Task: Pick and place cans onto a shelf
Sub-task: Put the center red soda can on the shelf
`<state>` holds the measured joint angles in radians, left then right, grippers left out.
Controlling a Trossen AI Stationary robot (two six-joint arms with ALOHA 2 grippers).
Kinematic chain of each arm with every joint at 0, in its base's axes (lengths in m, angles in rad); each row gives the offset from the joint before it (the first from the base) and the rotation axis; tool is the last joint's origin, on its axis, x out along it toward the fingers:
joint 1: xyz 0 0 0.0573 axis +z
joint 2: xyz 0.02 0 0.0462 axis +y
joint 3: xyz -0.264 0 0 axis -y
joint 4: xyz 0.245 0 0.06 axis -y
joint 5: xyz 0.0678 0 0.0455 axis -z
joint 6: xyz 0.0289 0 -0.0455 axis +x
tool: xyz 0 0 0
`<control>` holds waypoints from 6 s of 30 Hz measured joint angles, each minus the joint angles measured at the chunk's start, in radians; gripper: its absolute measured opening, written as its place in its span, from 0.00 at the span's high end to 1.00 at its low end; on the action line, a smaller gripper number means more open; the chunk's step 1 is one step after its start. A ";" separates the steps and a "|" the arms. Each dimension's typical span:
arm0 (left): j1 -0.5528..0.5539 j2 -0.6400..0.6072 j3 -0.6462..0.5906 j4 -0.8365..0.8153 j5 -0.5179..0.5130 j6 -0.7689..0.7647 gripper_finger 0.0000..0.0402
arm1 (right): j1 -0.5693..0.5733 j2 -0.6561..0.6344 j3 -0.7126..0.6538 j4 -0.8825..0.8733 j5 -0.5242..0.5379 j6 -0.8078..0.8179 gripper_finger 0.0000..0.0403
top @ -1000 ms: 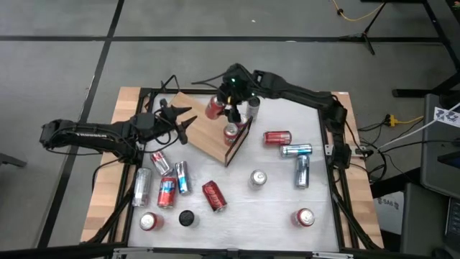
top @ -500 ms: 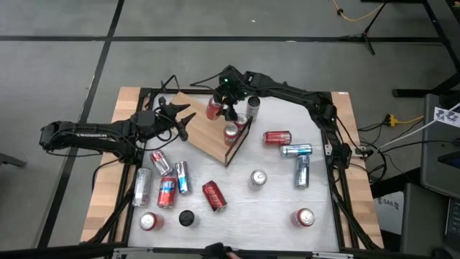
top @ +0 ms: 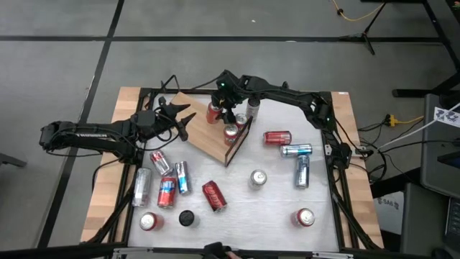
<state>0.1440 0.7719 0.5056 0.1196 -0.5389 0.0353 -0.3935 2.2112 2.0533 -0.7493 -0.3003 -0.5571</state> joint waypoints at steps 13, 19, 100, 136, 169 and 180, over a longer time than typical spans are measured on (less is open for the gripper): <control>0.000 0.000 0.000 0.000 0.001 -0.003 0.55 | 0.000 -0.001 0.000 0.063 0.011 0.154 0.28; 0.000 0.000 0.000 0.000 0.001 -0.026 0.55 | 0.000 -0.002 0.000 0.080 0.011 0.195 0.28; 0.334 0.470 0.001 0.025 0.153 -0.050 0.55 | 0.100 0.064 0.105 0.035 0.158 0.294 0.13; 0.304 0.455 0.000 0.028 0.193 -0.026 0.55 | 0.064 0.064 0.259 -0.182 0.294 0.199 0.13; 0.163 0.455 0.000 0.067 0.183 -0.080 0.55 | 0.064 0.064 0.259 -0.130 0.429 0.156 0.13; 0.163 0.455 0.000 0.047 0.084 -0.066 0.55 | 0.065 0.061 0.259 -0.134 0.452 0.137 0.13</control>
<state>0.3071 1.2274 0.5060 0.1665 -0.4551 -0.0309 -0.3286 2.2724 2.3119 -0.8836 0.1513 -0.4204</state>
